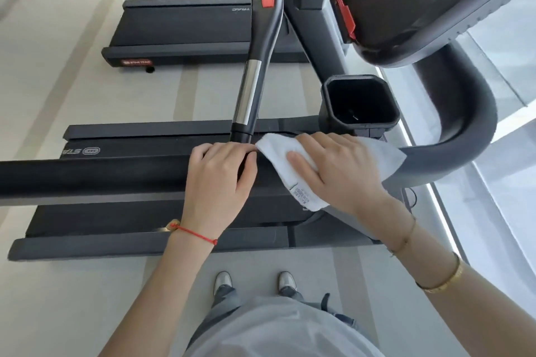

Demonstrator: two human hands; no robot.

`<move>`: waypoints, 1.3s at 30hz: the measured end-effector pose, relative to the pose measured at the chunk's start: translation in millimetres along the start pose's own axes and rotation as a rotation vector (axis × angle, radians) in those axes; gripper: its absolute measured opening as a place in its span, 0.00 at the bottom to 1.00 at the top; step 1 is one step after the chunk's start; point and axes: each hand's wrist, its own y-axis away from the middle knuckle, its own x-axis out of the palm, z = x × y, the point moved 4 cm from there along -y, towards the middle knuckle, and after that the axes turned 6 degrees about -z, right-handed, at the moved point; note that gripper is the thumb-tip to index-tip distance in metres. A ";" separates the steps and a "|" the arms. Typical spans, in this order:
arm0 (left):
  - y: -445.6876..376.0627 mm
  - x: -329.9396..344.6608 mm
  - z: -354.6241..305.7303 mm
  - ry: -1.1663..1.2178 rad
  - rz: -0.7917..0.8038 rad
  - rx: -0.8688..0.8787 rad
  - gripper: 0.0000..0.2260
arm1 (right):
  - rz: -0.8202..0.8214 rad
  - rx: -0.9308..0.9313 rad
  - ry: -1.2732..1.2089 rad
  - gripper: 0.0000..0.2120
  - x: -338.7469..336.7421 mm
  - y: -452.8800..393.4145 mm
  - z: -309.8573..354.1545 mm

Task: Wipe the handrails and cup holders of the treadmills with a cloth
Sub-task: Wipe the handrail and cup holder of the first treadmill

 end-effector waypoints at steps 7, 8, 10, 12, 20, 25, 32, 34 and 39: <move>-1.1 1.0 -1.9 -0.059 -0.016 0.008 0.13 | 0.068 -0.099 -0.062 0.22 -6.9 5.8 -11.5; -1.1 0.9 -2.2 -0.054 -0.013 0.010 0.13 | 0.058 -0.118 -0.075 0.22 -9.6 11.3 -17.2; -1.0 0.8 -1.8 -0.050 -0.016 0.014 0.13 | 0.087 -0.152 -0.104 0.22 -11.7 18.1 -23.8; -0.8 1.1 -1.6 -0.056 -0.027 0.016 0.14 | 0.123 -0.159 -0.113 0.23 -11.9 14.5 -27.1; -0.6 1.8 -0.8 -0.080 -0.014 0.018 0.15 | 0.416 -0.059 -0.113 0.22 21.8 -37.8 -14.7; -0.7 1.6 0.6 -0.080 -0.007 0.023 0.15 | 0.550 -0.022 -0.200 0.25 27.9 -48.3 -5.3; -1.6 -0.6 0.4 -0.050 -0.006 0.031 0.13 | 0.277 -0.107 -0.085 0.25 -9.0 -1.0 -17.1; -1.7 -0.5 0.7 -0.037 0.006 0.023 0.13 | 0.262 -0.129 -0.060 0.28 -12.0 11.5 -23.0; -2.7 -1.8 0.6 -0.015 0.038 -0.001 0.14 | 0.225 -0.141 0.028 0.30 -0.6 -1.4 -3.2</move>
